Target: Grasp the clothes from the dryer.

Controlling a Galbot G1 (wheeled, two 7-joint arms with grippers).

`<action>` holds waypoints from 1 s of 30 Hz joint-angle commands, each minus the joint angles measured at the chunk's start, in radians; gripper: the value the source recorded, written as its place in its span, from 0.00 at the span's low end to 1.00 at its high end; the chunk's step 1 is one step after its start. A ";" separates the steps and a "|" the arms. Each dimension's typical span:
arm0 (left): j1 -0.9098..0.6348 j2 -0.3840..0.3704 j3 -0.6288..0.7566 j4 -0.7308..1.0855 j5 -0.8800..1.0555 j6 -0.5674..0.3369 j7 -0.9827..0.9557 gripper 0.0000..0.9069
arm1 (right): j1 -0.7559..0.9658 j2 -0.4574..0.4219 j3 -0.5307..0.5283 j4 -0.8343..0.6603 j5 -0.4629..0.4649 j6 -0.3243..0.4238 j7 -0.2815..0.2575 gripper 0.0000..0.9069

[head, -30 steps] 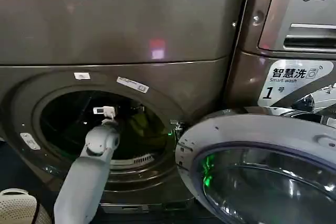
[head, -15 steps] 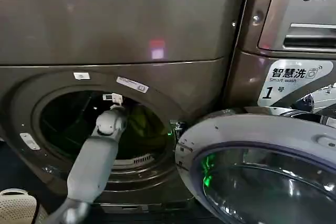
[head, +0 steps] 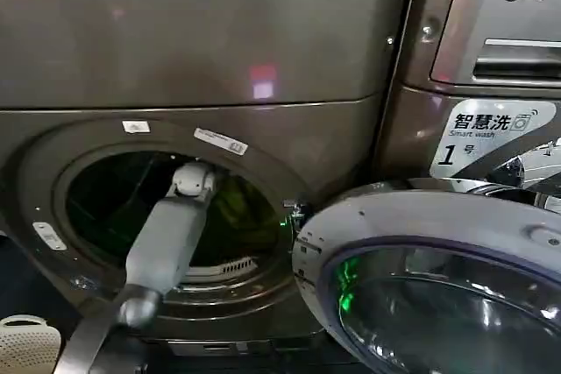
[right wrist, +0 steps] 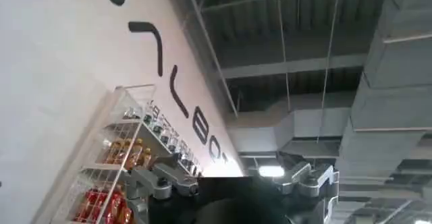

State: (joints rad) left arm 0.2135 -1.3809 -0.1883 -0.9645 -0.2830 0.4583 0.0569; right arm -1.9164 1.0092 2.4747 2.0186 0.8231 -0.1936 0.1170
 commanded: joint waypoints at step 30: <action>-0.248 0.065 0.348 0.474 0.280 -0.246 0.917 1.00 | -0.001 -0.008 -0.016 0.011 -0.006 -0.002 -0.006 1.00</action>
State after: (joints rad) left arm 0.0030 -1.3256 0.0651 -0.5729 -0.0775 0.2940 0.7128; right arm -1.9176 1.0011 2.4591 2.0290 0.8175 -0.1948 0.1108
